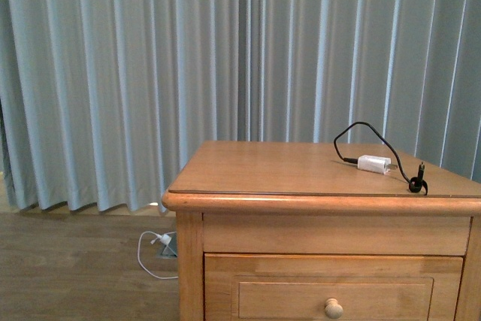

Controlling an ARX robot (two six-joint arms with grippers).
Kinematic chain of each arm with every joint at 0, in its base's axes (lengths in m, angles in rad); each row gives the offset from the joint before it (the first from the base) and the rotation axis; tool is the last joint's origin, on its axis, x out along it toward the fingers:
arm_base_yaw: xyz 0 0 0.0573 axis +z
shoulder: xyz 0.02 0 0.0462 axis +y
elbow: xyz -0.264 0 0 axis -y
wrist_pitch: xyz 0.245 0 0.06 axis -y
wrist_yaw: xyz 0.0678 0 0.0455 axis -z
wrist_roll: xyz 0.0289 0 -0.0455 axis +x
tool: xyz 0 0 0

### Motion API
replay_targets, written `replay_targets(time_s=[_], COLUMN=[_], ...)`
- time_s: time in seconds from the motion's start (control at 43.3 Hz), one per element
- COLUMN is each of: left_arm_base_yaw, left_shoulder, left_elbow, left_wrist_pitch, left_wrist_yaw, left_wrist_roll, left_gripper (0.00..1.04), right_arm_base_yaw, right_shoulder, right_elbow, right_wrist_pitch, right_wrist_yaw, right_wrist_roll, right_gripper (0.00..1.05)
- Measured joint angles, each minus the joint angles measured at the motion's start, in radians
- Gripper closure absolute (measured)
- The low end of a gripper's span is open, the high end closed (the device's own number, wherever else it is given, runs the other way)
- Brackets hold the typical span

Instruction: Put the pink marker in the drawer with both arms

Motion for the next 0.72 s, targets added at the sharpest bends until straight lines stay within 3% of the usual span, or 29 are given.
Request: replay_targets(time_s=[0.092, 0.277, 0.716], left_arm_base_yaw=[0.000, 0.000, 0.000], left_shoulder=[0.000, 0.000, 0.000], left_elbow=[0.000, 0.000, 0.000], left_wrist_pitch=[0.000, 0.000, 0.000], left_wrist_yaw=[0.000, 0.000, 0.000], left_wrist_roll=[0.000, 0.000, 0.000], left_gripper=[0.06, 0.06, 0.06], right_arm_base_yaw=[0.000, 0.000, 0.000], right_shoulder=[0.000, 0.000, 0.000], right_elbow=[0.000, 0.000, 0.000], right_wrist_pitch=[0.000, 0.000, 0.000], right_wrist_yaw=[0.000, 0.000, 0.000], right_wrist_roll=[0.000, 0.001, 0.001], right_gripper=[0.32, 0.06, 0.08])
